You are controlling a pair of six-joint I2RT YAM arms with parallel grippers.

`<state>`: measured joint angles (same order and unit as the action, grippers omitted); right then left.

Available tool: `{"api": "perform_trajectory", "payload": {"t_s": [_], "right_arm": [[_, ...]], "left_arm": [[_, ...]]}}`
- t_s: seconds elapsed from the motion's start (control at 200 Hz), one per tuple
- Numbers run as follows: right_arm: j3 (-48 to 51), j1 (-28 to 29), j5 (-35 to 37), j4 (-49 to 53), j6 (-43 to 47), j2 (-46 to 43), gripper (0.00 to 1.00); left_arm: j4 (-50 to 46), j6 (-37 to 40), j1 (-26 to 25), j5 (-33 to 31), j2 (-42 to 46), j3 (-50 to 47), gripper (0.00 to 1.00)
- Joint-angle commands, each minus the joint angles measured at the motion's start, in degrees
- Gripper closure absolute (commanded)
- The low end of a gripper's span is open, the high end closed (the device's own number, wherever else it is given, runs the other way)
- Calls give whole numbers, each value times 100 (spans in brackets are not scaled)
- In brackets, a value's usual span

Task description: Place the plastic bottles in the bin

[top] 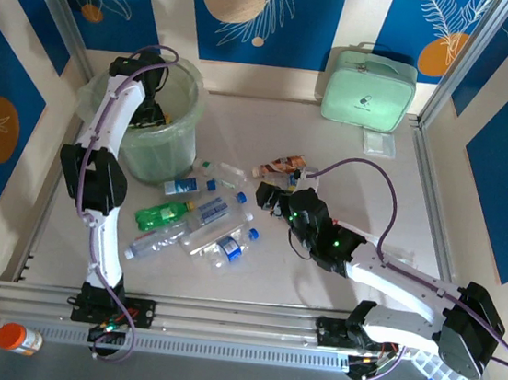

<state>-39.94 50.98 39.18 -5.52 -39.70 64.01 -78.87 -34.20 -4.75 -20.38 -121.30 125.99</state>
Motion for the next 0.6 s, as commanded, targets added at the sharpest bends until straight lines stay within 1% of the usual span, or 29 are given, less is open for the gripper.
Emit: {"api": "perform_trajectory", "payload": {"t_s": [0.0, 0.105, 0.25, 0.325, 0.505, 0.595], "right_arm": [[105, -34, 38, -135, -91, -51, 21], [101, -40, 46, -136, -77, -50, 21], [83, -43, -9, -140, 31, -74, 21], [75, -37, -68, -142, 143, -81, 21], [96, -44, -271, -227, 405, -138, 21], [151, -51, -437, -330, 617, -221, 21]], "left_arm": [[-77, -30, 79, 33, 238, 0, 20], [-11, 2, 71, 134, 459, 8, 22], [236, 136, 23, 501, 987, -61, 23], [638, 177, 3, 859, 1413, -428, 23], [1456, 80, -8, 1173, 2534, -1319, 23], [1877, 136, -29, 1666, 3157, -1904, 25]]}}
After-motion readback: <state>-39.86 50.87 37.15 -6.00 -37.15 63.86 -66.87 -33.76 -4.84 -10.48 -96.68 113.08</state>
